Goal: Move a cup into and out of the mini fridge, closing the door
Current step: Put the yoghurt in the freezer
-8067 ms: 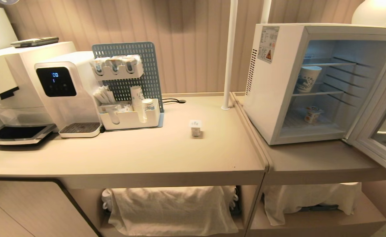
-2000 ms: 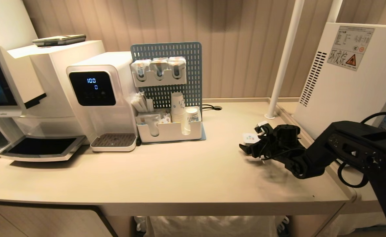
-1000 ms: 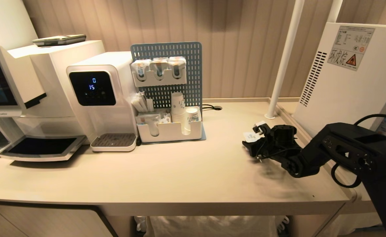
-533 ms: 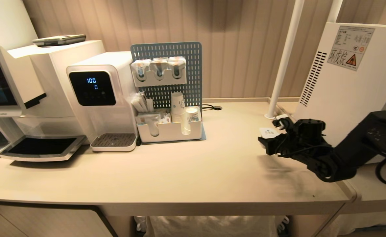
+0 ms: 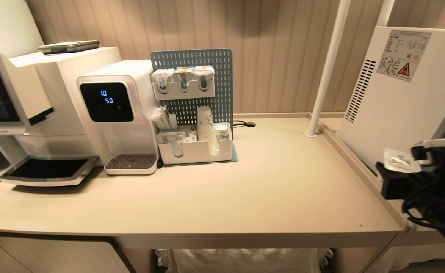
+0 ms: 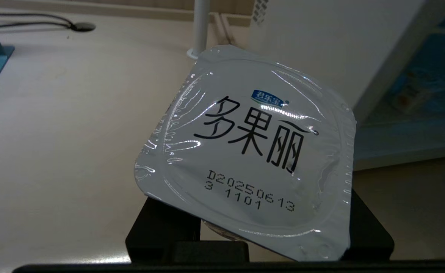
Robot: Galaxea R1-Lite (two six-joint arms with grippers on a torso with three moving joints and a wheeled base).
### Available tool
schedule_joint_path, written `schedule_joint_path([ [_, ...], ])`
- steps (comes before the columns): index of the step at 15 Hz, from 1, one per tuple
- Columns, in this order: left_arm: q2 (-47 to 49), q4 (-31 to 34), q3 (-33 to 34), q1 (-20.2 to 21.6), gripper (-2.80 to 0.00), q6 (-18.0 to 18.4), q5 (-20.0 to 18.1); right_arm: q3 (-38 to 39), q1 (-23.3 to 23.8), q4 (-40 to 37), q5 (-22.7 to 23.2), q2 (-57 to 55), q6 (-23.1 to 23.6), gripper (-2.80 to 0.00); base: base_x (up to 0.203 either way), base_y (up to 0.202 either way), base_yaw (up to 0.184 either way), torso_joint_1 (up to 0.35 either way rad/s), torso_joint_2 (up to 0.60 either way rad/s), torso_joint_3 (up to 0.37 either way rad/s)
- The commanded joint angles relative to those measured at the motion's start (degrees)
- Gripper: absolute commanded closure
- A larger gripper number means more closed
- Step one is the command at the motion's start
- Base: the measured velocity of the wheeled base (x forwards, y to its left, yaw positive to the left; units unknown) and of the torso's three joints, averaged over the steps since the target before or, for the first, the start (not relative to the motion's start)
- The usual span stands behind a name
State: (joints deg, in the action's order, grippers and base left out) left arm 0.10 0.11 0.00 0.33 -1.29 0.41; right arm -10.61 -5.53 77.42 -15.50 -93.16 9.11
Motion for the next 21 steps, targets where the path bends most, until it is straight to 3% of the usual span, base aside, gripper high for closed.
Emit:
schedule_joint_path([
  [1, 0.0, 0.0, 0.1, 0.0, 0.00, 0.0, 0.0, 5.1, -0.1, -1.3, -2.9, 22.0, 0.7, 0.00, 0.000, 0.000, 0.000, 0.000, 0.00, 0.000],
  [3, 0.0, 0.0, 0.1, 0.0, 0.00, 0.0, 0.0, 4.4, -0.8, -11.8, -4.3, 40.8, 1.5, 0.00, 0.000, 0.000, 0.000, 0.000, 0.00, 0.000],
  [5, 0.0, 0.0, 0.1, 0.0, 0.00, 0.0, 0.0, -0.7, -1.6, -32.6, -5.2, 59.1, 1.1, 0.00, 0.000, 0.000, 0.000, 0.000, 0.00, 0.000],
  [7, 0.0, 0.0, 0.1, 0.0, 0.00, 0.0, 0.0, -9.5, -2.3, -52.1, -8.2, 72.1, -2.6, 0.00, 0.000, 0.000, 0.000, 0.000, 0.00, 0.000],
  [9, 0.0, 0.0, 0.1, 0.0, 0.00, 0.0, 0.0, -22.6, -2.7, -71.9, -13.5, 77.3, -6.5, 0.00, 0.000, 0.000, 0.000, 0.000, 0.00, 0.000],
  [11, 0.0, 0.0, 0.1, 0.0, 0.00, 0.0, 0.0, -30.5, 0.6, -81.9, -15.7, 76.4, -9.8, 0.00, 0.000, 0.000, 0.000, 0.000, 0.00, 0.000],
  [16, 0.0, 0.0, 0.1, 0.0, 0.00, -0.1, 0.0, -29.5, 5.0, -89.9, 1.1, 91.7, -14.2, 0.00, 0.000, 0.000, 0.000, 0.000, 0.00, 0.000],
  [18, 0.0, 0.0, 0.1, 0.0, 0.00, -0.3, 0.0, -24.1, 5.3, -81.1, 1.8, 93.4, -15.1, 0.00, 0.000, 0.000, 0.000, 0.000, 0.00, 0.000],
  [21, 0.0, 0.0, 0.1, 0.0, 0.00, -0.3, 0.0, -8.0, 5.5, -64.1, 4.0, 93.2, -10.6, 0.00, 0.000, 0.000, 0.000, 0.000, 0.00, 0.000],
])
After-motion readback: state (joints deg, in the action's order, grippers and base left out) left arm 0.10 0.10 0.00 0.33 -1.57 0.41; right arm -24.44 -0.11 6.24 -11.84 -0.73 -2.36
